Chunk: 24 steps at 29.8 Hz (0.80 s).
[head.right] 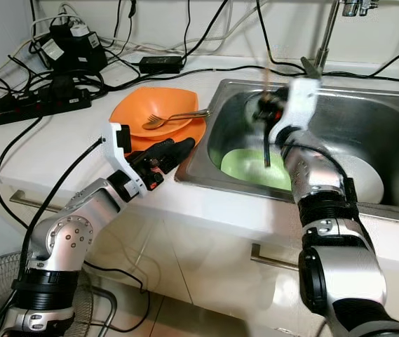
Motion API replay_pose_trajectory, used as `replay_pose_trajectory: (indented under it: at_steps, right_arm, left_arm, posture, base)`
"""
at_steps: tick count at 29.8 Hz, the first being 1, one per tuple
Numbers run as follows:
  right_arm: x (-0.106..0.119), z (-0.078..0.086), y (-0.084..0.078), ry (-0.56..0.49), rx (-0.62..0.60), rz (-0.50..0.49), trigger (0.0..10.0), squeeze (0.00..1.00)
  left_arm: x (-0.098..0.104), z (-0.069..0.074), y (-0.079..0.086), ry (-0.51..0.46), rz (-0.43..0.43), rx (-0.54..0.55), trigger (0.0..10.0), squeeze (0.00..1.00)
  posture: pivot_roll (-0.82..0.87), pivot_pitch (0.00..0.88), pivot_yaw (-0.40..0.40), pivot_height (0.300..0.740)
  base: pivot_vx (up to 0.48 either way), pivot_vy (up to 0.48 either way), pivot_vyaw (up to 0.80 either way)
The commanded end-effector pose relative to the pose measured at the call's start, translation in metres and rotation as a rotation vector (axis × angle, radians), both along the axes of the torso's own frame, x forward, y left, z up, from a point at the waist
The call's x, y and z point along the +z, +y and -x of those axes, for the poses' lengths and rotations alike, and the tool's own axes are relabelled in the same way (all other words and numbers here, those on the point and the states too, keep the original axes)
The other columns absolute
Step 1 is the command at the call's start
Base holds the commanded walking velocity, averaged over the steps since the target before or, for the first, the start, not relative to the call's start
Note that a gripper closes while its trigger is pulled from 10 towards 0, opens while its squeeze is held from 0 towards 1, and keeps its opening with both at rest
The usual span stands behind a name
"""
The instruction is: Kitchen organization
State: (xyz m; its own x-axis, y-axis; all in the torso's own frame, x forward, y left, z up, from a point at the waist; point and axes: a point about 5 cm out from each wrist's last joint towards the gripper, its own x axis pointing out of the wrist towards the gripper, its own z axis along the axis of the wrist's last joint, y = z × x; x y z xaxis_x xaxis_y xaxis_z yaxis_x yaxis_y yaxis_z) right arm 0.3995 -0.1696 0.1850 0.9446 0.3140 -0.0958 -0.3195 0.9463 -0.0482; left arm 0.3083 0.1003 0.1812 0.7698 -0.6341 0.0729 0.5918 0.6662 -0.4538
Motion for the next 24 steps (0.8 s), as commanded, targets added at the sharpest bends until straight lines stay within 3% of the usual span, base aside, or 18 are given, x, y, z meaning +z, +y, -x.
replay_pose_trajectory:
  at_steps: [1,5,6,8,9,10,11,12,13,14,17,18,19,20,21,24]
  right_arm:
    - [0.009,-0.003,0.002,-0.035,0.054,0.111,0.0,0.00]
    - [-0.004,-0.003,-0.003,-0.006,0.076,0.313,0.0,0.00]
    - [-0.004,-0.003,-0.003,-0.006,0.076,0.313,0.0,0.00]
    - [-0.012,-0.001,-0.009,0.008,0.075,0.453,0.0,0.00]
    - [-0.015,-0.001,-0.011,0.005,0.076,0.521,0.0,0.00]
    - [-0.017,0.000,-0.013,0.006,0.080,0.571,0.0,0.00]
    - [-0.019,0.001,-0.014,0.008,0.087,0.610,0.0,0.00]
    - [-0.019,0.001,-0.014,0.008,0.087,0.610,0.0,0.00]
    - [-0.021,0.001,-0.016,0.010,0.093,0.657,0.0,0.00]
    - [-0.025,0.002,-0.019,0.033,0.083,0.678,0.0,0.00]
    - [-0.034,0.005,-0.028,0.106,0.043,0.664,0.0,0.00]
    - [-0.035,0.005,-0.028,0.114,0.045,0.651,1.6,0.36]
    - [-0.036,0.005,-0.028,0.114,0.047,0.646,2.8,0.60]
    - [-0.036,0.005,-0.027,0.114,0.048,0.641,6.7,1.00]
    - [-0.036,0.005,-0.027,0.116,0.049,0.638,9.7,1.00]
    - [-0.038,0.006,-0.025,0.120,0.053,0.624,10.0,1.00]
  left_arm:
    - [0.009,-0.001,0.001,-0.049,-0.054,0.001,10.0,1.00]
    - [0.012,-0.003,0.006,-0.089,-0.101,0.026,10.0,1.00]
    - [0.012,-0.003,0.006,-0.089,-0.101,0.026,10.0,1.00]
    - [0.014,-0.004,0.008,-0.101,-0.116,0.036,10.0,1.00]
    - [0.015,-0.004,0.009,-0.107,-0.127,0.039,10.0,0.90]
    - [0.015,-0.004,0.009,-0.108,-0.132,0.037,10.0,0.90]
    - [0.015,-0.004,0.009,-0.110,-0.136,0.035,10.0,0.77]
    - [0.015,-0.004,0.009,-0.110,-0.136,0.035,10.0,0.77]
    - [0.015,-0.004,0.009,-0.112,-0.142,0.033,10.0,0.11]
    - [0.015,-0.004,0.009,-0.116,-0.151,0.031,10.0,0.00]
    - [0.016,-0.005,0.008,-0.127,-0.166,0.028,10.0,0.00]
    - [0.016,-0.005,0.008,-0.129,-0.166,0.029,10.0,0.00]
    - [0.016,-0.005,0.008,-0.129,-0.166,0.030,10.0,0.00]
    - [0.016,-0.005,0.008,-0.130,-0.167,0.032,10.0,0.00]
    - [0.016,-0.005,0.008,-0.129,-0.165,0.034,10.0,0.00]
    - [0.014,-0.004,0.007,-0.123,-0.160,0.033,10.0,0.00]
  posture:
    - [-0.05,0.000,0.109,0.740]
    - [-0.05,0.000,0.112,0.740]
    - [-0.05,0.000,0.112,0.740]
    - [-0.04,0.000,0.117,0.740]
    - [-0.04,0.000,0.119,0.740]
    - [-0.04,0.000,0.119,0.740]
    - [-0.04,0.000,0.120,0.740]
    - [-0.04,0.000,0.120,0.740]
    - [-0.04,0.000,0.121,0.740]
    - [-0.04,0.000,0.119,0.740]
    - [-0.04,0.000,0.112,0.740]
    - [-0.03,0.000,0.111,0.740]
    - [-0.03,0.000,0.111,0.740]
    - [-0.03,0.000,0.111,0.740]
    - [-0.03,0.000,0.111,0.740]
    - [-0.04,0.000,0.115,0.740]
  base:
    - [0.000,0.000,0.00]
    - [0.000,0.000,0.00]
    - [0.000,0.000,0.00]
    - [0.000,0.000,0.00]
    - [0.000,0.000,0.00]
    - [0.000,0.000,0.00]
    - [0.000,0.000,0.00]
    - [0.000,0.000,0.00]
    - [0.000,0.000,0.00]
    - [0.000,0.000,0.00]
    - [0.000,0.000,0.00]
    - [0.000,0.000,0.00]
    - [0.000,0.000,0.00]
    - [0.000,0.000,0.00]
    - [0.000,0.000,0.00]
    - [0.000,0.000,0.00]
